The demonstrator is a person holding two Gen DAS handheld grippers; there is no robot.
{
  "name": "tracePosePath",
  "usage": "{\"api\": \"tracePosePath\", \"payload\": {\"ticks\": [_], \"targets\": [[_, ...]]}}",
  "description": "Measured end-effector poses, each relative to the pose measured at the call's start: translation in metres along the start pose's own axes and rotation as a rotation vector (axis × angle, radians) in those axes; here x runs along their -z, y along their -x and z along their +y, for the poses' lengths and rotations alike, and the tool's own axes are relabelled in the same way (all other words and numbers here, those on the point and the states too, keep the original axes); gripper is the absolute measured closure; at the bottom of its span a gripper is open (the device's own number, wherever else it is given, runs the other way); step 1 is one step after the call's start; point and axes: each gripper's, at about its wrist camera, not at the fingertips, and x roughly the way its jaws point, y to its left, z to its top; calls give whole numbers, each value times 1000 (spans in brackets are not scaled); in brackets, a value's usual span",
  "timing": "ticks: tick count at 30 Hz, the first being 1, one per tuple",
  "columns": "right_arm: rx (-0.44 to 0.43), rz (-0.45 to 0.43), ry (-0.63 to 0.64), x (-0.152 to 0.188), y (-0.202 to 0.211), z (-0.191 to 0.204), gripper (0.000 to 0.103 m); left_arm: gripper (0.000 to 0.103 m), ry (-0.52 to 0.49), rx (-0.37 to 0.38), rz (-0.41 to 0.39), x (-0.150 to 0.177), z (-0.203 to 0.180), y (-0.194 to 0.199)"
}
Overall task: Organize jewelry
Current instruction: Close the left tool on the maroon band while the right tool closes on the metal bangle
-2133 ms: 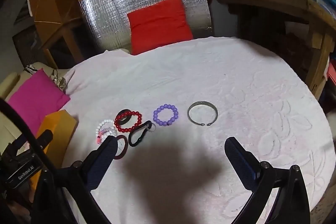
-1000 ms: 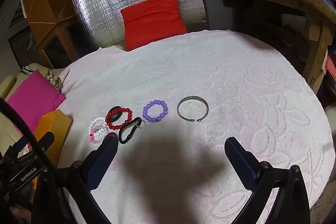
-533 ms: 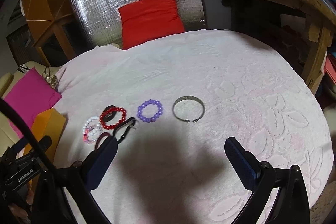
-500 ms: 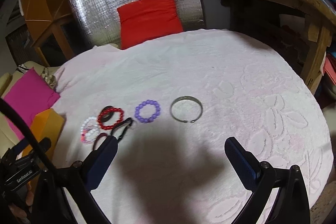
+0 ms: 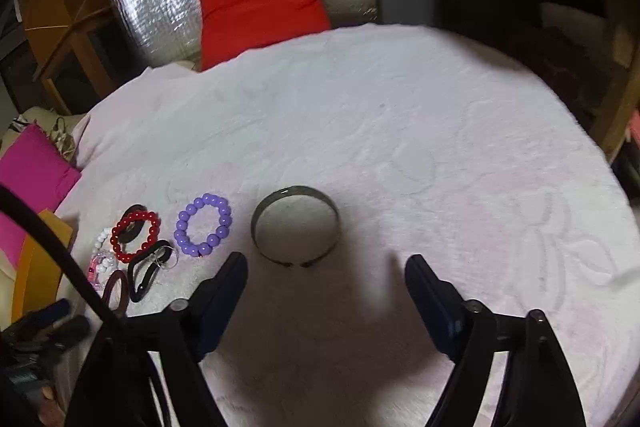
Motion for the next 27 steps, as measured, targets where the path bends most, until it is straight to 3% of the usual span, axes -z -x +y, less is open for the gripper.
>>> {"api": "tracePosePath", "payload": {"ticks": [2,5,9,13,15,19,27], "targets": [[16,12,21,-1,-10,5,21,24,5,-5,21,-1,-4,-9],[17,34,40,-2,-25,10,28,32,-36,-42,-7,-5,-14,-10],[49,36,82,-4,-34,16,28,41,-55,-62,-17,-7,-21,-15],[50,11,104,-2,-35,17,32,61,-77,-80,-29,-7,-21,-22],[39,8,101,-2,-35,17,44,69,-76,-79,-36,-7,-20,-21],[36,5,107,-3,-34,19,44,86,-61,-71,-43,-8,-13,-17],[28,6,101,-1,-19,19,45,91,-34,-31,-52,0,5,0]]}}
